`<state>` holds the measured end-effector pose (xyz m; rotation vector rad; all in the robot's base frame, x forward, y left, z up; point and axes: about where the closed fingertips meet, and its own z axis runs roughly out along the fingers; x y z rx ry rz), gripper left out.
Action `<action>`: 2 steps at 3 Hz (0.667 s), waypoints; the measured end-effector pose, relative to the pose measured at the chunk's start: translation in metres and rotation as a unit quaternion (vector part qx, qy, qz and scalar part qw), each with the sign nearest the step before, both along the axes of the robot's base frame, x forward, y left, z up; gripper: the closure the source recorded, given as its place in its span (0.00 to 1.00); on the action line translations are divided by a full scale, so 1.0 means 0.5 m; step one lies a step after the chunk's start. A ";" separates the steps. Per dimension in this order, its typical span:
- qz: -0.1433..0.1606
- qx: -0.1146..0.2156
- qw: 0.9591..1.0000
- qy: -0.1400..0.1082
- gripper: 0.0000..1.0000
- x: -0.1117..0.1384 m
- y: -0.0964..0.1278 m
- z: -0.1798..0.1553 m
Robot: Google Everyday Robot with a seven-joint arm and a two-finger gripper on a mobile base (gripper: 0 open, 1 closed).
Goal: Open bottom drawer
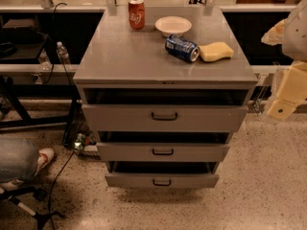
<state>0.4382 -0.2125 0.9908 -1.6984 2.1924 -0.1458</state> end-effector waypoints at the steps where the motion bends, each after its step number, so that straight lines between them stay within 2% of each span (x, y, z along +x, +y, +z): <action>1: 0.000 0.000 1.000 0.000 0.00 0.000 0.000 0.000; 2: 0.002 0.001 1.000 0.019 0.00 0.000 -0.004 -0.065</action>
Offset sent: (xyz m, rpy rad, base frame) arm 0.0009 -0.0078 -0.0968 0.0065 0.1253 0.0108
